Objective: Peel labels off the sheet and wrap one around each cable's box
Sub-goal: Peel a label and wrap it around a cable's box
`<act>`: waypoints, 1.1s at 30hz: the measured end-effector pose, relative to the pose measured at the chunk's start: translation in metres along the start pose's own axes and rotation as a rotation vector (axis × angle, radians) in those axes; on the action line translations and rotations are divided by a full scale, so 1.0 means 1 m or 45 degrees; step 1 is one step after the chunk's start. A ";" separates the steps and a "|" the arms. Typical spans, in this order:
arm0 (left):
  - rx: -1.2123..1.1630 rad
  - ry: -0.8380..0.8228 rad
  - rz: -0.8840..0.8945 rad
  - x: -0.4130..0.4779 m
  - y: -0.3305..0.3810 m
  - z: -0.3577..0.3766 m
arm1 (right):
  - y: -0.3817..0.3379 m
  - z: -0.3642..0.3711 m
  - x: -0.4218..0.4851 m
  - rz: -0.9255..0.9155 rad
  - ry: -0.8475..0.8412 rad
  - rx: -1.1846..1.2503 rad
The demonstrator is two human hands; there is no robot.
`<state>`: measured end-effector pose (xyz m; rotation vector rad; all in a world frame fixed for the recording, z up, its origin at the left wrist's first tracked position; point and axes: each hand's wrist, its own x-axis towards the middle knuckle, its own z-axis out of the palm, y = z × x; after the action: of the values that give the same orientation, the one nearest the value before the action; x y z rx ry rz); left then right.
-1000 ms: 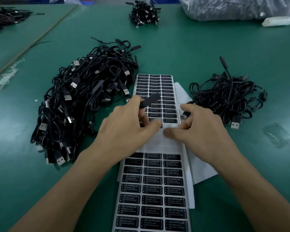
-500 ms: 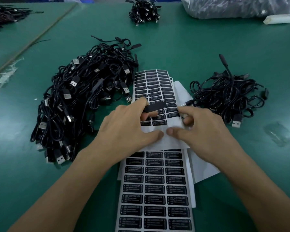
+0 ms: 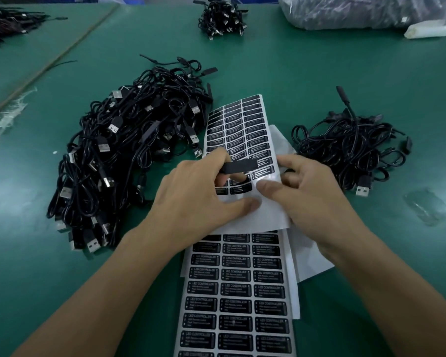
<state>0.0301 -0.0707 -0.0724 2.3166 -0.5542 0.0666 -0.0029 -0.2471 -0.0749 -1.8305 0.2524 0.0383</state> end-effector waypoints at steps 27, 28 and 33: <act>-0.145 0.073 -0.069 -0.001 0.000 0.010 | -0.002 0.006 -0.003 0.039 -0.085 0.131; -0.165 0.070 -0.071 0.000 -0.001 0.010 | -0.002 0.006 -0.003 0.039 -0.083 0.128; -0.316 0.061 -0.060 0.003 -0.005 0.009 | -0.002 0.006 -0.002 0.037 -0.045 0.134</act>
<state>0.0334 -0.0745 -0.0817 2.0800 -0.4559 0.0290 -0.0038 -0.2404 -0.0749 -1.7198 0.2514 0.0759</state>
